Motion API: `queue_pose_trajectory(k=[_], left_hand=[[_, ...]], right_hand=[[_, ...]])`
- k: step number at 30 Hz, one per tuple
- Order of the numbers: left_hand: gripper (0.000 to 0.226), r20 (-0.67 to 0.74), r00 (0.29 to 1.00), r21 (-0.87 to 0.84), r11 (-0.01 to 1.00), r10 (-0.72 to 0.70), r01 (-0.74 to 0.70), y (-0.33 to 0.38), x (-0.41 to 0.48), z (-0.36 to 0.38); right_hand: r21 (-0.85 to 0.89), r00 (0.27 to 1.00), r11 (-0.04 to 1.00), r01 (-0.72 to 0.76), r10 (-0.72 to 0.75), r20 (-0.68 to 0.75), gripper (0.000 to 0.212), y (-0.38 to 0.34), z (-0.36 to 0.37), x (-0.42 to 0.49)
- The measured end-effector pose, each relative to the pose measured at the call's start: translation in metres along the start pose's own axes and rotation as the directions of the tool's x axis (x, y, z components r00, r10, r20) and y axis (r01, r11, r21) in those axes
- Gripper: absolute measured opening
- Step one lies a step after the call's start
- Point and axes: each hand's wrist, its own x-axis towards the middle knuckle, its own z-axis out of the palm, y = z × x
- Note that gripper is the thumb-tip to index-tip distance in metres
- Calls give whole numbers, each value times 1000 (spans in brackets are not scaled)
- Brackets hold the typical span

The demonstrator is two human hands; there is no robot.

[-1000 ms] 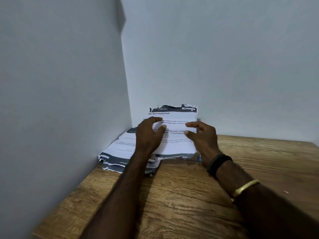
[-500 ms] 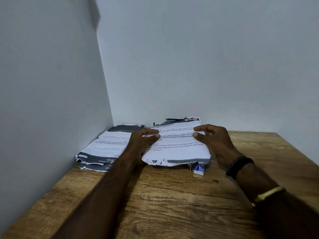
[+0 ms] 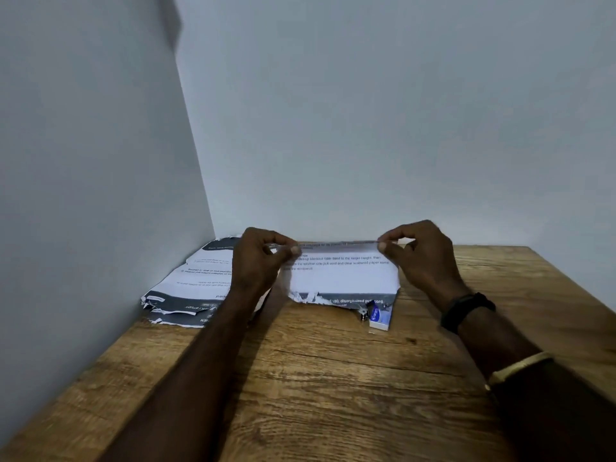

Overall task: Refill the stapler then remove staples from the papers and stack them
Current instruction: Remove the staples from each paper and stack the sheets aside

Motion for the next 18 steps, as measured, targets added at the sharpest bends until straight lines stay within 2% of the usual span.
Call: queue_pose_trajectory(k=[3, 5, 7, 9, 11, 13, 14, 16, 18], left_hand=[[10, -155, 988, -95, 995, 25, -40, 10, -1, 0], [11, -214, 977, -182, 981, 25, -65, 18, -3, 4], [21, -228, 973, -306, 951, -36, -36, 25, -7, 10], [51, -158, 967, -507, 857, -199, 94, 31, -10, 18], [79, 59, 931, -727, 623, -362, 288, 37, -11, 26], [89, 244, 882, -816, 406, -403, 411, 40, -12, 33], [88, 286, 870, -841, 329, -401, 429, 41, -13, 36], [87, 298, 865, -865, 268, -404, 424, 39, -15, 41], [100, 264, 861, -817, 375, -434, 439, 32, -14, 42]], right_hand=[[42, 991, 994, 96, -92, -93, 4, -12, 1, 1], [180, 990, 976, 120, -105, -90, 3, -21, 2, -1], [294, 992, 948, 122, -108, -62, 4, -27, 6, -4], [311, 990, 940, 138, -132, -39, 1, -28, 11, -7], [298, 986, 941, 163, -169, -5, 5, -29, 18, -12], [300, 979, 939, 171, -197, 56, 9, -30, 26, -18], [293, 973, 939, 178, -213, 92, 10, -30, 30, -21], [282, 956, 941, 187, -241, 170, 10, -30, 36, -26], [294, 937, 940, 174, -250, 244, 14, -32, 39, -30]])
